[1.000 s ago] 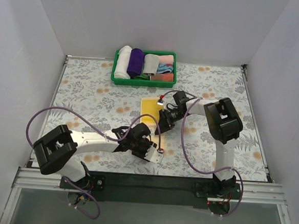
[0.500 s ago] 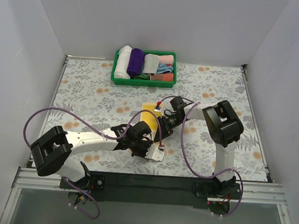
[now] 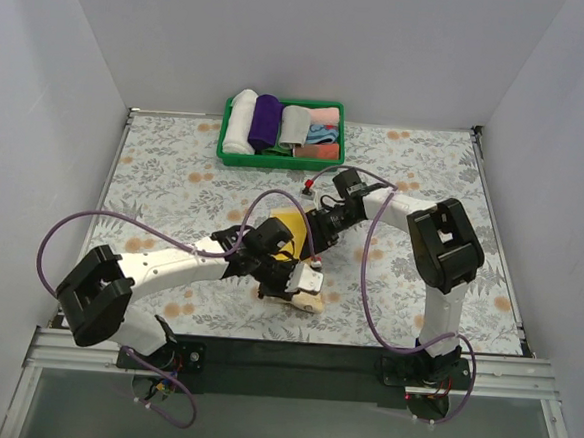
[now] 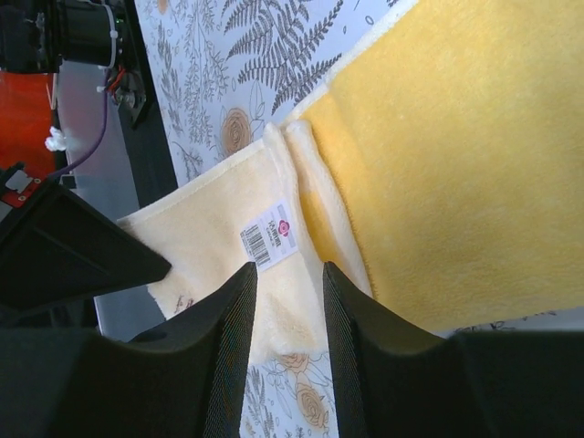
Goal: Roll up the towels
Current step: Roll the towel
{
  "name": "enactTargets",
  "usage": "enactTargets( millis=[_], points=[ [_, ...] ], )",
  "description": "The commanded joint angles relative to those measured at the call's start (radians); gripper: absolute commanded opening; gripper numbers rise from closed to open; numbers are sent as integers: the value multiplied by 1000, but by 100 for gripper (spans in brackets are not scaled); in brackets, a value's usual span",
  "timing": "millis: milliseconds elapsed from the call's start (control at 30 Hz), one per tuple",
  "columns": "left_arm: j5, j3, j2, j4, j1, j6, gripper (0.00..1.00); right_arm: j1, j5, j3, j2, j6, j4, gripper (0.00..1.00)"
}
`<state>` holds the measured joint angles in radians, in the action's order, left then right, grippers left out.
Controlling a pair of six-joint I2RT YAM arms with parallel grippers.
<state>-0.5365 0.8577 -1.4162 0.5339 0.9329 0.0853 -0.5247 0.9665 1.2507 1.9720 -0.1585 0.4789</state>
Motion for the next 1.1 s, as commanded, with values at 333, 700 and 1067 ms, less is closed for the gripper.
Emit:
enactTargets(
  millis=[333,700,1067],
  points=[
    [-100,141,-135,-17,-213,-13,0,-26,-28,-11,117,-49,26,35],
    [-60,121,-216,-129,-267,-2,0,-24,-61,42,105,-47,46,37],
    [-68,58,-237,-187,-269,5,0,23,-68,113,5,-33,139,41]
  ],
)
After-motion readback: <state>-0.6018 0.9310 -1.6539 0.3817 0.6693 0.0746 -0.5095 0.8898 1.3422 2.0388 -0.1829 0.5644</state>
